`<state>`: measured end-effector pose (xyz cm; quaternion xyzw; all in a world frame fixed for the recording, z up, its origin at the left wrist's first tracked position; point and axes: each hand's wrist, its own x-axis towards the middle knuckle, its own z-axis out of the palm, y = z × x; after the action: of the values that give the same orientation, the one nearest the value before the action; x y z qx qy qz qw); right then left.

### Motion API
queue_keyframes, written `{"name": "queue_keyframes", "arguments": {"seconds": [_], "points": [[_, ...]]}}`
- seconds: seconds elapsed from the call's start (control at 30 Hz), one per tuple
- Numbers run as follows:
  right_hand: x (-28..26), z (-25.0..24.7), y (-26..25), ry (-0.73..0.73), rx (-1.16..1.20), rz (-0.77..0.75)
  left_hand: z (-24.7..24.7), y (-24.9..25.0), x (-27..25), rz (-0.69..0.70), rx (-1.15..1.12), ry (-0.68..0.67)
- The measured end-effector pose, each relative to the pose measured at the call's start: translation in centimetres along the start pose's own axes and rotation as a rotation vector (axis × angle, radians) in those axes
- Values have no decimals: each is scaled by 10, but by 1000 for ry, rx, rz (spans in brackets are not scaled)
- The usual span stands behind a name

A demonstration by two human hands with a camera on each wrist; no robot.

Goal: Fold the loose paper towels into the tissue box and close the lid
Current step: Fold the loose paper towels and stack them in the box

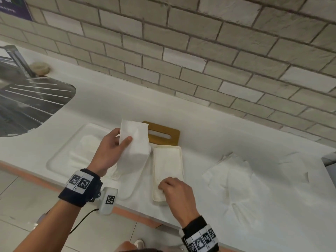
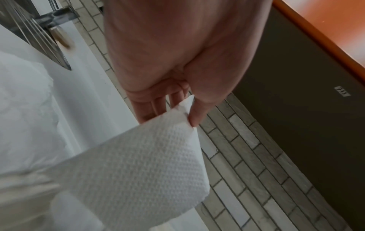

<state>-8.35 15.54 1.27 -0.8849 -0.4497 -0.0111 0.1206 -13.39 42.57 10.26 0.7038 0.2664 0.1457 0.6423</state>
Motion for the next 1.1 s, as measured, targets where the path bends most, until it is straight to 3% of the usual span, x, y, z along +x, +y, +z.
{"name": "queue_keyframes", "arguments": {"seconds": [0.17,0.23,0.3,0.4,0.5,0.63,0.8,0.9,0.97,1.1], "points": [[-1,2,-9,-118,89,27,21,7,-4,17,-37,-84],[-2,-7,-3,-160,233,87,30,12,-6,37,-44,-134],[-2,-27,3,-11,544,212,38,20,-11,66,-75,-195],[3,-63,0,361,926,343,54,32,-20,97,-164,-297],[10,-77,-2,369,1188,358,75,27,-20,120,-202,-351],[5,-54,10,307,987,516,92,-8,-7,159,41,-240],[-1,-18,20,-5,710,603,95,-54,2,254,397,-108],[5,-10,19,-78,666,601,99,-60,1,389,509,-39],[6,-8,16,-88,671,592,103,-58,0,469,588,-124],[1,-10,17,-103,686,547,115,-63,5,479,873,-543]]}}
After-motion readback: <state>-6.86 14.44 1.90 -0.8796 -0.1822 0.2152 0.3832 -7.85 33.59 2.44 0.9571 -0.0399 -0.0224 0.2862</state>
